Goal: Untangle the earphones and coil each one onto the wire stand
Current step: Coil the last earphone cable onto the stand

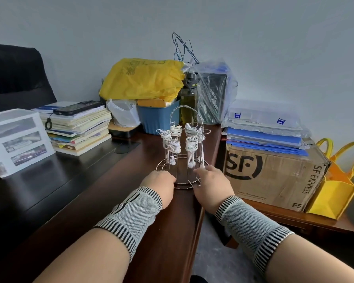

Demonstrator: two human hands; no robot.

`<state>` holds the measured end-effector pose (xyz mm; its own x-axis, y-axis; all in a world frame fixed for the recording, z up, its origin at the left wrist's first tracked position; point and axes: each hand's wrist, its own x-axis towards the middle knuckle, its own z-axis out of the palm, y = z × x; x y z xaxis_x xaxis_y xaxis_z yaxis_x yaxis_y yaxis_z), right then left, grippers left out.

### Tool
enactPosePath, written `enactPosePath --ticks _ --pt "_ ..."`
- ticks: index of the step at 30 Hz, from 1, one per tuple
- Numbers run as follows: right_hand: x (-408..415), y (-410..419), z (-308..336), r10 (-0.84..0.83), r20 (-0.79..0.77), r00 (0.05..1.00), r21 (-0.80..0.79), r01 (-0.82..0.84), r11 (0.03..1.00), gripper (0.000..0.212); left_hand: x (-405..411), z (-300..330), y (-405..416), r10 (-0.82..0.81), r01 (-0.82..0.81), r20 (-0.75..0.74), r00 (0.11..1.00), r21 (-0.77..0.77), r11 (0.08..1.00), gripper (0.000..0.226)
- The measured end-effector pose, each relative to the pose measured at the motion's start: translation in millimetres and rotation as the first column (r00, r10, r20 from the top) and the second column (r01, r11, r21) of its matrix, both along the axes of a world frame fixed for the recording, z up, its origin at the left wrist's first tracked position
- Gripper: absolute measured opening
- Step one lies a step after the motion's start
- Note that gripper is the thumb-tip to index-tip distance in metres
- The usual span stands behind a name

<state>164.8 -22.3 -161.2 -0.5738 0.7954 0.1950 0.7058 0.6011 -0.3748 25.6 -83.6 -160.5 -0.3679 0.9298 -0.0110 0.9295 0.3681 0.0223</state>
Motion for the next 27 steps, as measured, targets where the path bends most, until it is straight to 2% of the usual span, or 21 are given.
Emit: enactPosePath --ticks 4,9,12,15,20,27 --pt "-17.3 10.7 -5.5 0.084 0.178 0.98 -0.084 -0.07 0.994 0.039 0.6 -6.3 21.5 -0.021 0.02 0.031 0.999 0.022 1.0 0.048" --pt "-24.5 31.1 -6.9 0.074 0.404 0.912 -0.034 -0.066 0.997 0.058 -1.4 -10.8 41.5 -0.065 0.062 0.068 0.996 0.052 0.997 0.051" --pt "-25.0 43.9 -5.9 0.062 0.427 0.902 -0.049 -0.046 0.998 0.065 -12.3 -12.6 44.3 -0.093 0.066 0.165 0.982 0.164 0.984 0.051" --pt "-26.4 54.2 -8.1 0.033 0.431 0.902 -0.026 -0.024 0.999 0.067 -27.1 -18.1 46.1 -0.042 -0.008 0.193 0.98 0.248 0.969 0.044" --pt "-36.6 65.7 -10.0 -0.047 0.427 0.903 0.084 0.012 0.996 0.066 -35.9 -20.7 56.8 -0.007 -0.024 0.128 0.992 0.236 0.971 0.04" --pt "-46.4 86.9 -8.5 -0.033 0.452 0.891 0.059 0.007 0.998 0.074 -34.5 -20.2 66.1 -0.074 0.035 0.139 0.987 0.264 0.964 0.041"
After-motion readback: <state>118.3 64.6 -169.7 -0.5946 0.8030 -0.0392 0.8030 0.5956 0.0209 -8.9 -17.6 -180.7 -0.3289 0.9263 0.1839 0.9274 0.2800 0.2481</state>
